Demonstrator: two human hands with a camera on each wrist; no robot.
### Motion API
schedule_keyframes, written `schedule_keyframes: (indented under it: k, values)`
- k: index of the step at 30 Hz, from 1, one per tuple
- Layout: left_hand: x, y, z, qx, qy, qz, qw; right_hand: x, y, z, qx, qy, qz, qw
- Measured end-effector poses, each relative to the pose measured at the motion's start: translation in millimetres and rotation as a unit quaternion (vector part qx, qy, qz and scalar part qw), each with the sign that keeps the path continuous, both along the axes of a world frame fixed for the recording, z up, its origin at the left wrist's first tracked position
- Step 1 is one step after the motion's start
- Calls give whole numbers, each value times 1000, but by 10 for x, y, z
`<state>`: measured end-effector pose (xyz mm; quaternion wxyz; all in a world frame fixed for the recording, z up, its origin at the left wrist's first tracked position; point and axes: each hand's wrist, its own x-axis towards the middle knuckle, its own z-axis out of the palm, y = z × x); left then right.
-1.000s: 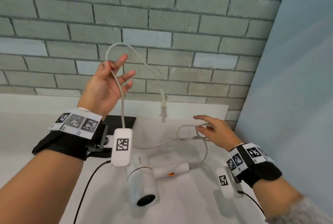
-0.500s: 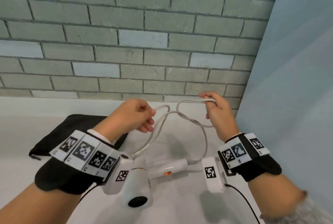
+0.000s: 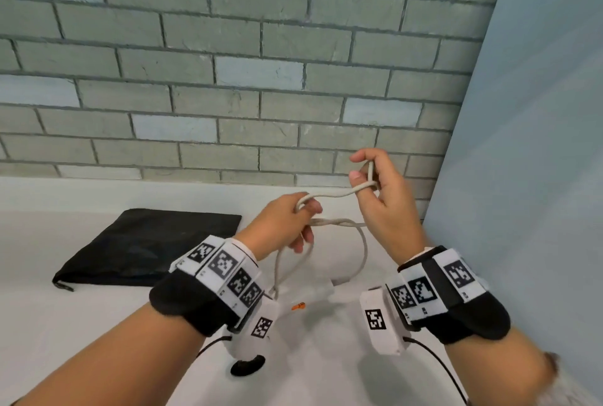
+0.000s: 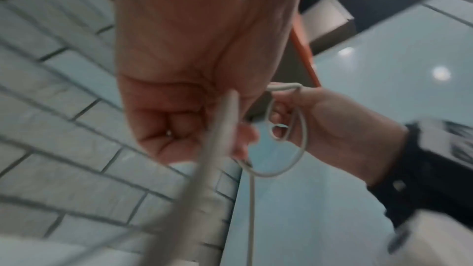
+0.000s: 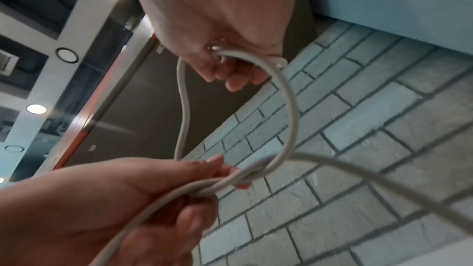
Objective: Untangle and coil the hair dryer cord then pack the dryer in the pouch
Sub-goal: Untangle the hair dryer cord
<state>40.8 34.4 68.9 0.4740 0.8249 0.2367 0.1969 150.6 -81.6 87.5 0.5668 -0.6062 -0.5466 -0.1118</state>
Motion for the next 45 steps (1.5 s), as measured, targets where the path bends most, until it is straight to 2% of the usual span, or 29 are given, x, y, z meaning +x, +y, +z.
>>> schedule_keyframes:
  k: [2,4,6,8,9,10,11,14,16,18,21,25,27,29,30,32,35,38,40,42,45]
  values:
    - [8,94,17,-87,-89,15,992,31,-75,-15,-68,-22,-37,997]
    - [-18,187,41,-134,-154,21,979,73,-193,-46,-210,-34,-52,976]
    - [-54,273,50,-164,-196,12,967,85,-308,-71,-389,-31,-22,921]
    - [-85,326,42,-172,-208,-7,963,66,-379,-52,-495,0,22,869]
    - [-99,328,43,-171,-206,-19,963,57,-389,-26,-496,29,37,867]
    - [-112,319,48,-173,-202,-30,963,53,-382,14,-475,46,30,878]
    - [-117,311,51,-181,-200,-36,962,59,-362,64,-441,29,4,897]
    - [-126,248,80,-201,-199,-51,958,108,-218,161,-294,-108,-99,944]
    - [-113,189,75,-158,-190,-56,967,63,-76,164,-214,-132,-77,965]
    - [-90,127,54,-106,-187,-57,975,32,83,97,-224,-172,-30,959]
    - [-73,107,27,-87,-192,-58,976,50,226,29,-246,-211,-29,946]
    - [-137,177,67,-56,-165,-48,984,115,206,-6,-152,-240,-23,959]
    - [-173,230,46,-54,-141,-58,987,160,170,19,-97,-155,-30,983]
    - [-199,269,2,-67,-132,-68,987,232,136,70,-39,4,-18,999]
    - [-211,272,-12,-75,-135,-71,986,266,123,82,-14,74,-16,997]
    - [-211,272,-4,-56,-138,-70,986,320,110,63,25,160,-31,986]
    - [-183,326,66,40,-117,-36,992,341,103,-33,80,229,-62,968]
    - [-222,486,49,129,-44,26,990,456,51,-113,131,292,-91,943]
    - [-279,586,-17,112,-33,55,992,606,0,-154,154,372,-92,911]
    - [-305,612,-75,77,-29,43,996,717,-25,-191,134,428,-103,888]
    - [-252,543,-124,30,-39,17,999,781,0,-223,87,444,-113,884]
